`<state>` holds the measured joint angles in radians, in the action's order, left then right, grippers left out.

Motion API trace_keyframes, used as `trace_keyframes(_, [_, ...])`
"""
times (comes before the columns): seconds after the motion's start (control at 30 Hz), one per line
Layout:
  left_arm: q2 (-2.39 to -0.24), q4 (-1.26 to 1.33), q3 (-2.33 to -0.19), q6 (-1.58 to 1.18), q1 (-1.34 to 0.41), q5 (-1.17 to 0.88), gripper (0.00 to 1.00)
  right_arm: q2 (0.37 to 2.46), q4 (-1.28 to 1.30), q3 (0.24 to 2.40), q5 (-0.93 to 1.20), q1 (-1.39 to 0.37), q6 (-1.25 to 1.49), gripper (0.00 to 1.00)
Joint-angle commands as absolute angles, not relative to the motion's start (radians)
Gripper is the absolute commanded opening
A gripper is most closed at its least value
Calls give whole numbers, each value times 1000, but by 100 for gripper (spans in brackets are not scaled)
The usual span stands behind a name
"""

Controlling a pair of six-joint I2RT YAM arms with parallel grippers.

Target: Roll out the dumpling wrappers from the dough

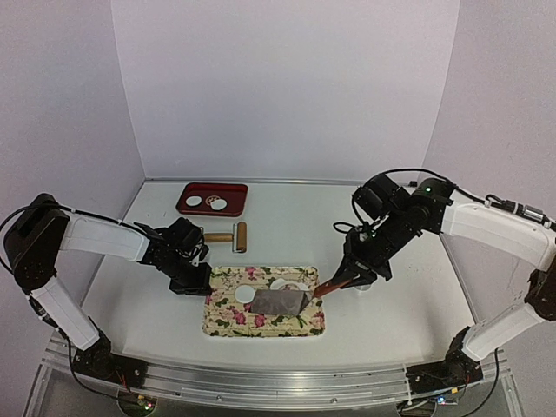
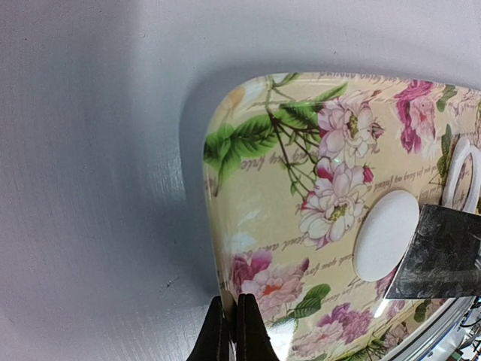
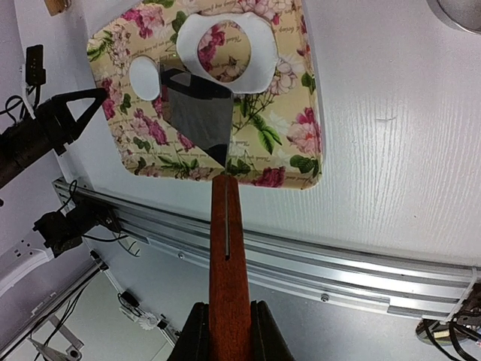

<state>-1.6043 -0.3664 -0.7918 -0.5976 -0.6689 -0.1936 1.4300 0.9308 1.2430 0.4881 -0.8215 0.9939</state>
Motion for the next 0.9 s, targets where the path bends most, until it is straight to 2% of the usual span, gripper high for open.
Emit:
trace_keyframes(0.0, [-1612,-374,-807,-563,-669,-164,0,1468,1007,1189,402,-824,1013,0])
trace_keyframes(0.57, [-1610,-380,-819,-563,-669,-155,0,1357,1012,1094,414,-808,1149,0])
trace_keyframes(0.87, [-1598,-363,-807,-554,-669,-161,0,1421,1010,1146,344,-806,1110,0])
